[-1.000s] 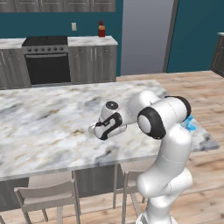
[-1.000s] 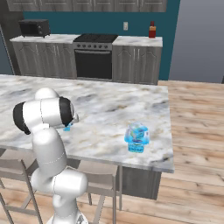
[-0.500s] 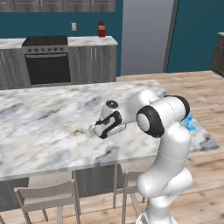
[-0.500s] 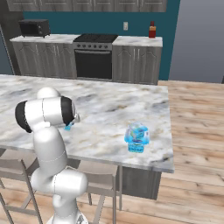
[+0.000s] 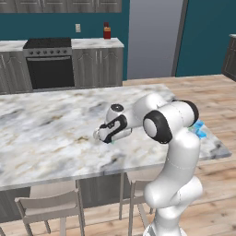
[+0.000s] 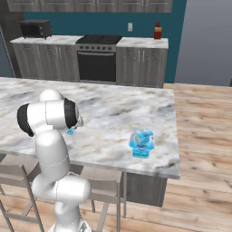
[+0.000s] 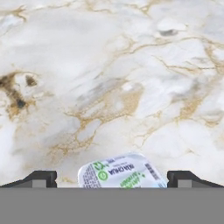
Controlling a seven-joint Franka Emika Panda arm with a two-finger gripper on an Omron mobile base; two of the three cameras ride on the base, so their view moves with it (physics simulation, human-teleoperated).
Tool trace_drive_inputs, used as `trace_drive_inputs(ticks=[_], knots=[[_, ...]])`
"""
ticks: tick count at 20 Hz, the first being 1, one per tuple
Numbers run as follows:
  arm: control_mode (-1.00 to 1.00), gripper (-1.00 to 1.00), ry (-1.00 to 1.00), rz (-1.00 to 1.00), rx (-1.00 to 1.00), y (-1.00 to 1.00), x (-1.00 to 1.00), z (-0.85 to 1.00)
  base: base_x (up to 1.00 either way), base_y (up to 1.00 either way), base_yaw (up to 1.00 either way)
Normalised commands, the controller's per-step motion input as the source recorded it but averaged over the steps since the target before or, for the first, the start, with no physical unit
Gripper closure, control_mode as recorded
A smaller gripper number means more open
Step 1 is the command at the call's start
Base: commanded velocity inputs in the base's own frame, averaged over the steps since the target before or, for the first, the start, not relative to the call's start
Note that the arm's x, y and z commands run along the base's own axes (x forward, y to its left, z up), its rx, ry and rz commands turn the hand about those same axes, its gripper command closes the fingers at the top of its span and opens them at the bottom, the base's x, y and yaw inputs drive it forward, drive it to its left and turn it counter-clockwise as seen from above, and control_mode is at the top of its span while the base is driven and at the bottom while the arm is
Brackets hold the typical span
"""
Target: Stack the yogurt containers by placing the smaller containers on top of the larger containers.
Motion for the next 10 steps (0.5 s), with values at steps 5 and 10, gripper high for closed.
trace_drive_inputs(ticks=[5,10], knots=[[-1.00,-1.00,0.04,0.00,0.00,0.03,0.00,-0.10,0.00,0.00,0.00],[-1.00,1.00,0.03,0.00,0.00,0.11,0.02,-0.12,0.00,0.00,0.00]])
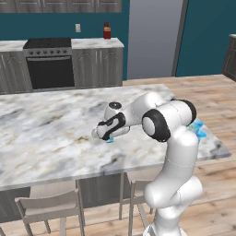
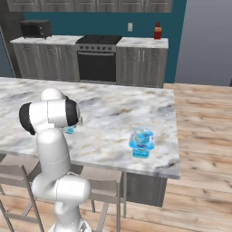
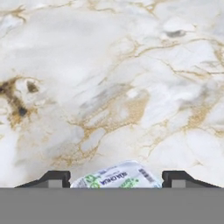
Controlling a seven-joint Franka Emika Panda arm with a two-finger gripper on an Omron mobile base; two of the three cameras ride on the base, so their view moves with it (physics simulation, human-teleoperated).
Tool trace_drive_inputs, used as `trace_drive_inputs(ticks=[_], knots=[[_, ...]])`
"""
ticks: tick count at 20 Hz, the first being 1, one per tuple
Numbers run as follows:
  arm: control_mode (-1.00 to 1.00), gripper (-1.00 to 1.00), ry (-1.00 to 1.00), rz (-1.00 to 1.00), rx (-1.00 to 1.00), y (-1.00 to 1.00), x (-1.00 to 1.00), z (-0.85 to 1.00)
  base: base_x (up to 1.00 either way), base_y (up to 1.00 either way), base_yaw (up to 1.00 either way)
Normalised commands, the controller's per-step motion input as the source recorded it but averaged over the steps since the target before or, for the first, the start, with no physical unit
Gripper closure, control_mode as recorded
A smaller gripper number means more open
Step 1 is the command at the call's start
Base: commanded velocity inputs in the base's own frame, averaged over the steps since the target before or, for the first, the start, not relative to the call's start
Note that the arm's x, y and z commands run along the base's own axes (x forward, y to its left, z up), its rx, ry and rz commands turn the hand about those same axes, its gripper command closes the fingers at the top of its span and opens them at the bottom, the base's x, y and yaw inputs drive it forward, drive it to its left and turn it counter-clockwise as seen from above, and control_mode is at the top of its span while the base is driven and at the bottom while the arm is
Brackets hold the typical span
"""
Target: Stack the yogurt containers by placing the smaller containers on top of the larger containers.
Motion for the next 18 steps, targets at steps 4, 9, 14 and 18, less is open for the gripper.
trace_drive_inputs(ticks=[4,9,14,18], knots=[[-1.00,1.00,0.00,0.00,0.00,0.02,0.03,0.00,0.00,0.00,0.00],[-1.00,1.00,0.00,0.00,0.00,0.00,0.01,0.00,0.00,0.00,0.00],[-1.00,1.00,-0.05,0.00,0.00,0.00,-0.08,0.00,0.00,0.00,0.00],[-1.00,1.00,-0.02,0.00,-0.01,0.09,-0.13,0.00,0.00,0.00,0.00]])
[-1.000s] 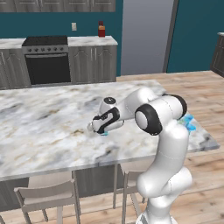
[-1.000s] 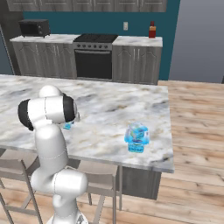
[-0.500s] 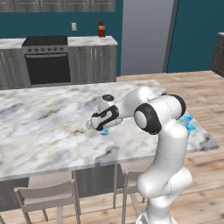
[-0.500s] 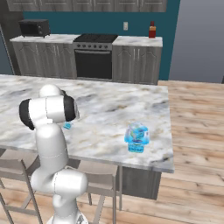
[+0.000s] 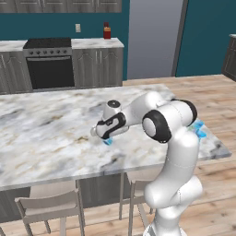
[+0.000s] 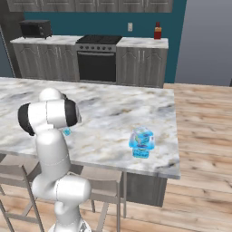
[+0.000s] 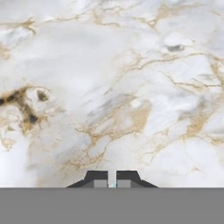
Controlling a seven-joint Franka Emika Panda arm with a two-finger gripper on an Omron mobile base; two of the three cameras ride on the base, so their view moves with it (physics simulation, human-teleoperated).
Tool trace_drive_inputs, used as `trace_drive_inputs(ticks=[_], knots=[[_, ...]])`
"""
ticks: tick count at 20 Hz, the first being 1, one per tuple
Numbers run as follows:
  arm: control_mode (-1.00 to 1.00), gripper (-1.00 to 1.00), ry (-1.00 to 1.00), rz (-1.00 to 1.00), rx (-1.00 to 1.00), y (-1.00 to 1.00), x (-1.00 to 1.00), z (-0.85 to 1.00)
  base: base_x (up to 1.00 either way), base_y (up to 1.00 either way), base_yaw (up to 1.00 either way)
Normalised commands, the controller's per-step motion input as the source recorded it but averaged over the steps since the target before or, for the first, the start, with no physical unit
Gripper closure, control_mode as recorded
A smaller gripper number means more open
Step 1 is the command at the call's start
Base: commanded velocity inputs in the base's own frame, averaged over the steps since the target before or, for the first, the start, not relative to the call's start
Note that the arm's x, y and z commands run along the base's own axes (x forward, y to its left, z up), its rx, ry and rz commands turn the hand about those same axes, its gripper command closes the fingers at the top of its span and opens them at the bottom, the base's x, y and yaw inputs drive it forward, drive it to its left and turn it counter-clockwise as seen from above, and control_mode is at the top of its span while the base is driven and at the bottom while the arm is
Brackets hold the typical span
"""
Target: Stack the yogurt containers by placing the smaller containers on top of the larger containers.
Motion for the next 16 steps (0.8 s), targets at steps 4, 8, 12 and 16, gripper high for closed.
trace_drive_inputs(ticks=[4,8,12,16], knots=[[-1.00,1.00,-0.04,0.00,-0.03,0.05,-0.17,0.24,0.00,0.00,0.00],[-1.00,1.00,-0.12,-0.03,-0.02,0.00,-0.20,0.59,0.00,0.00,0.00],[-1.00,1.00,-0.26,-0.05,-0.04,0.00,-0.21,0.79,0.00,0.00,0.00],[-1.00,1.00,-0.26,-0.10,-0.13,0.00,-0.16,0.61,0.00,0.00,0.00]])
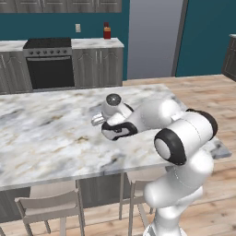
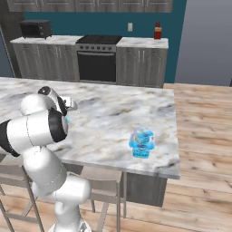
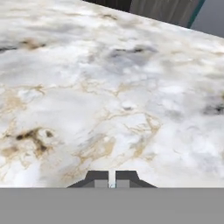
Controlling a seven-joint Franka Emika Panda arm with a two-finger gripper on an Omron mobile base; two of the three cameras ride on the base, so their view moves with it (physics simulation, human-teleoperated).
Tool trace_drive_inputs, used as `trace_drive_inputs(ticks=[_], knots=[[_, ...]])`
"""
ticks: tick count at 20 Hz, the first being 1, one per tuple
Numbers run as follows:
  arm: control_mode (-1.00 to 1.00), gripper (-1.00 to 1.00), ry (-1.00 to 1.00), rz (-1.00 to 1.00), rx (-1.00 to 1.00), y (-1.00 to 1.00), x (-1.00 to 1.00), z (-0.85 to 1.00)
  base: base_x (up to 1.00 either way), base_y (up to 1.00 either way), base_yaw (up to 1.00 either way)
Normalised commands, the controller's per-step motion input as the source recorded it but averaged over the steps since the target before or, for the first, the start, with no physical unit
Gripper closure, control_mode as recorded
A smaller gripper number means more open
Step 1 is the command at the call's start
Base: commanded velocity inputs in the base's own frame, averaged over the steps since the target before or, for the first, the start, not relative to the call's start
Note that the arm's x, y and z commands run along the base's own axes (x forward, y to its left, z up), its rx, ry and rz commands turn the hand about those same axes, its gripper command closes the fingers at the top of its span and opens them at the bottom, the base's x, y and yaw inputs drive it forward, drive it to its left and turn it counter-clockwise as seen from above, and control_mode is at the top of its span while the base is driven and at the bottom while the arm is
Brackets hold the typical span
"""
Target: Stack the yogurt containers by placing the smaller containers on top of the larger containers.
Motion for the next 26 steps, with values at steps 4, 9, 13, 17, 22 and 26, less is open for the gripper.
trace_drive_inputs(ticks=[4,9,13,17,22,26], knots=[[-1.00,1.00,-0.09,-0.15,-0.24,0.00,-0.13,0.45,0.00,0.00,0.00],[-1.00,1.00,0.00,-0.19,-0.29,-0.05,-0.07,0.40,0.00,0.00,0.00],[-1.00,1.00,0.01,-0.20,-0.30,-0.08,-0.09,0.48,0.00,0.00,0.00],[-1.00,1.00,0.03,-0.21,-0.31,-0.09,-0.14,0.56,0.00,0.00,0.00],[-1.00,1.00,0.09,-0.21,-0.33,-0.25,-0.35,0.53,0.00,0.00,0.00],[-1.00,1.00,0.12,-0.18,-0.32,-0.38,-0.42,0.35,0.00,0.00,0.00]])
